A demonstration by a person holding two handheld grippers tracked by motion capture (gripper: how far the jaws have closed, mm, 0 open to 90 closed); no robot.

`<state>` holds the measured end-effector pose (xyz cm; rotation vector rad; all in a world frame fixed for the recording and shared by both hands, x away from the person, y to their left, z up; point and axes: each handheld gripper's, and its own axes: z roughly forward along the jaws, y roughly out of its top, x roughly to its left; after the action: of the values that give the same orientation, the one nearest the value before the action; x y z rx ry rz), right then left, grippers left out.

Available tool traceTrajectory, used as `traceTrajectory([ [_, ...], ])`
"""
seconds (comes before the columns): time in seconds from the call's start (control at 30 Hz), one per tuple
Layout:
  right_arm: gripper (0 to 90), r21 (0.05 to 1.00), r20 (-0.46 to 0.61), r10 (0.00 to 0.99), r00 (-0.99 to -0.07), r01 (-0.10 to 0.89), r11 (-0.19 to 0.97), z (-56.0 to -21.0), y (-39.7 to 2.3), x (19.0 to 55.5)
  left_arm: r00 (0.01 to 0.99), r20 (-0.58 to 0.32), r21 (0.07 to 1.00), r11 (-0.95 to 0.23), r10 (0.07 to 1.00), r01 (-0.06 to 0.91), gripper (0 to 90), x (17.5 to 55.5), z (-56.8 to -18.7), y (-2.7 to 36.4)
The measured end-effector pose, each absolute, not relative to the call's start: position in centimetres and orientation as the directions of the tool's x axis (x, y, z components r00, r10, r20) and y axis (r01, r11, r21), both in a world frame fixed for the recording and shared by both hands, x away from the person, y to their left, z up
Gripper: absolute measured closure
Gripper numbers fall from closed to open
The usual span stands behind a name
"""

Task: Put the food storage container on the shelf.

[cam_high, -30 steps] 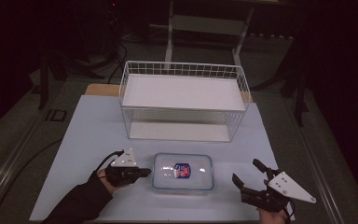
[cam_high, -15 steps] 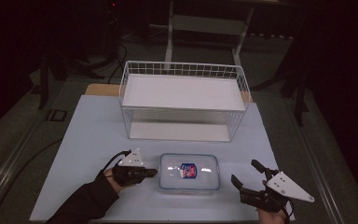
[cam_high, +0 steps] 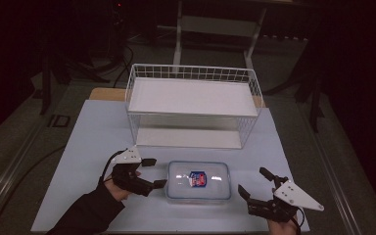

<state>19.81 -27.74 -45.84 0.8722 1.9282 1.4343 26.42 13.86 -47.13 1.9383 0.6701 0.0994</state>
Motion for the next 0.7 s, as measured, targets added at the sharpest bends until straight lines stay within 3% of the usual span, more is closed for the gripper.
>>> traceTrajectory([
  [0.1,11.2,0.965,-0.076,0.787,-0.612,0.154,0.214,-45.6,-27.4,20.1,0.84,-0.25,0.855,-0.298,0.482,0.425,1.6,26.1,-46.4,13.2],
  [0.33,10.8,0.961,-0.113,0.776,-0.621,0.131,0.244,-44.5,-26.3,21.3,0.802,-0.28,0.839,-0.272,0.528,0.471,1.6,26.5,-45.6,12.5],
  [0.57,11.1,0.96,-0.155,0.79,-0.593,0.097,0.262,-43.8,-25.9,22.2,0.706,-0.411,0.764,-0.204,0.577,0.612,1.7,28.0,-47.1,12.5],
  [0.7,14.2,0.95,-0.077,0.774,-0.628,0.189,0.248,-44.0,-26.0,22.8,0.658,-0.484,0.699,-0.197,0.577,0.687,1.7,28.8,-48.3,12.3],
])
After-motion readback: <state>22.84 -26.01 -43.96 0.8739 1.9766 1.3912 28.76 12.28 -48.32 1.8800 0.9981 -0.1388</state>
